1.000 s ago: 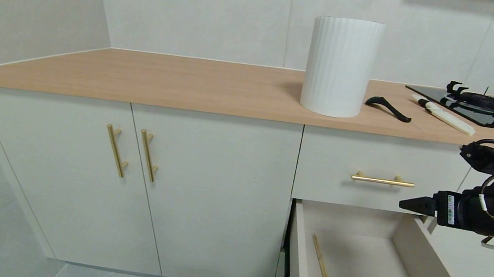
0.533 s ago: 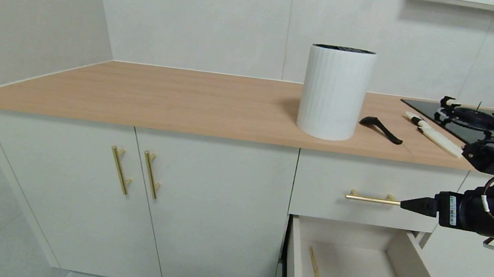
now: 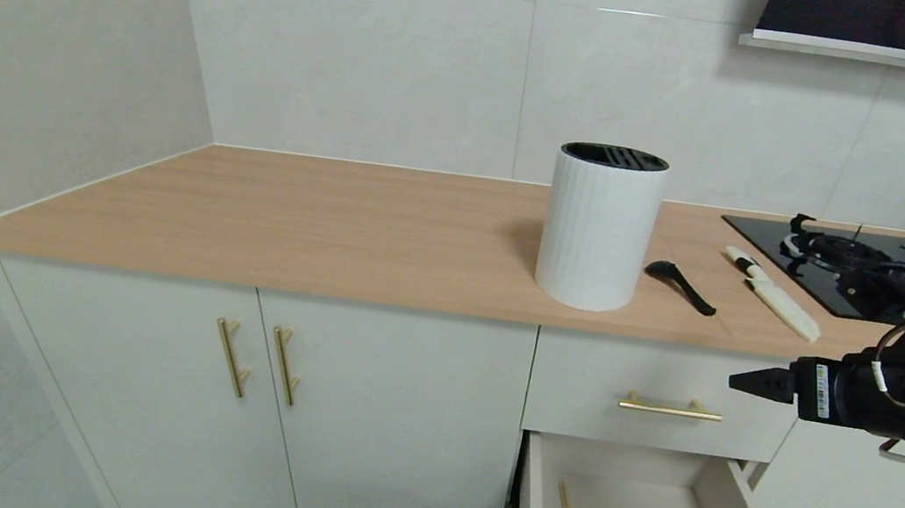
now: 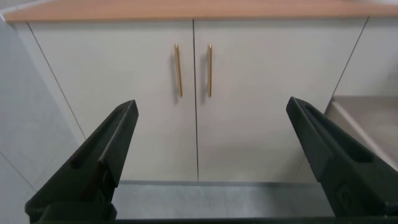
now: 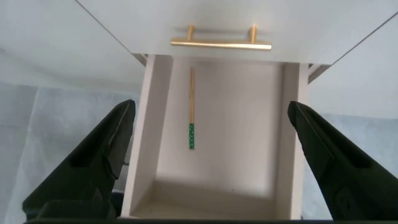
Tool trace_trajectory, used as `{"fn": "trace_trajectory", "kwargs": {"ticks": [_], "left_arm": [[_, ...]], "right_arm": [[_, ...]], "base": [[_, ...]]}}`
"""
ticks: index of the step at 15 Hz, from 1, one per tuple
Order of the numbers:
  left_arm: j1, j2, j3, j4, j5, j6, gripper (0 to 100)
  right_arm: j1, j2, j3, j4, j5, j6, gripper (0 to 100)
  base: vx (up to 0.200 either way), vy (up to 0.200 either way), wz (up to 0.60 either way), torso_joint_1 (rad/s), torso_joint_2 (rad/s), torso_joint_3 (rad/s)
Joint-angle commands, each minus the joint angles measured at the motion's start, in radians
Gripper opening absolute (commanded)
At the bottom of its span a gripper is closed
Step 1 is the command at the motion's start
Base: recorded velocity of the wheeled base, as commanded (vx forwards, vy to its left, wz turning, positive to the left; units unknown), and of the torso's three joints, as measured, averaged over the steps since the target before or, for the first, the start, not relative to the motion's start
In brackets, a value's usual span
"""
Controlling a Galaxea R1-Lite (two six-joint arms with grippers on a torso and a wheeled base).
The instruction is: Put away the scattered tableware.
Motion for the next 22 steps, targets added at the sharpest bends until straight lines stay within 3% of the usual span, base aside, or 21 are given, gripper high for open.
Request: {"fn": "trace_trajectory", "kwargs": {"ticks": [1,9,12,13,15,17,18,22], "left_arm": [[0.000,0.000,0.000,0.001,0.000,0.000,100],[0.000,0.000,0.000,0.000,0.000,0.000,100],[0.000,0.000,0.000,0.000,0.000,0.000,100],[0.000,0.000,0.000,0.000,0.000,0.000,100],[0.000,0.000,0.000,0.000,0.000,0.000,100],[0.000,0.000,0.000,0.000,0.000,0.000,100],[0.000,0.000,0.000,0.000,0.000,0.000,100],[0.000,0.000,0.000,0.001,0.000,0.000,100]], "right_arm": [[0.000,0.008,0.003,0.000,0.000,-0.003,100],[0.000,0.028,0.013,-0.006,0.002,-0.020,100],[-0.015,0.112,0.024,-0.152,0.003,-0.084,100],[-0.052,0.215,0.001,-0.302,0.017,-0.124,100],[-0.084,0.378,-0.095,-0.442,0.046,-0.178,100],[-0.089,0.444,-0.171,-0.442,0.082,-0.190,100],[-0.101,0.524,-0.260,-0.442,0.157,-0.198,100],[-0.102,0.643,-0.324,-0.452,0.195,-0.224,100]], "base": [[0.000,0.000,0.00,0.203,-0.48,-0.281],[0.000,0.000,0.00,0.221,-0.49,-0.278],[0.000,0.000,0.00,0.074,-0.15,-0.077],[0.000,0.000,0.00,0.000,0.00,0.000],[0.000,0.000,0.00,0.000,0.00,0.000],[0.000,0.000,0.00,0.000,0.00,0.000],[0.000,0.000,0.00,0.000,0.00,0.000],[0.000,0.000,0.00,0.000,0.00,0.000]]}}
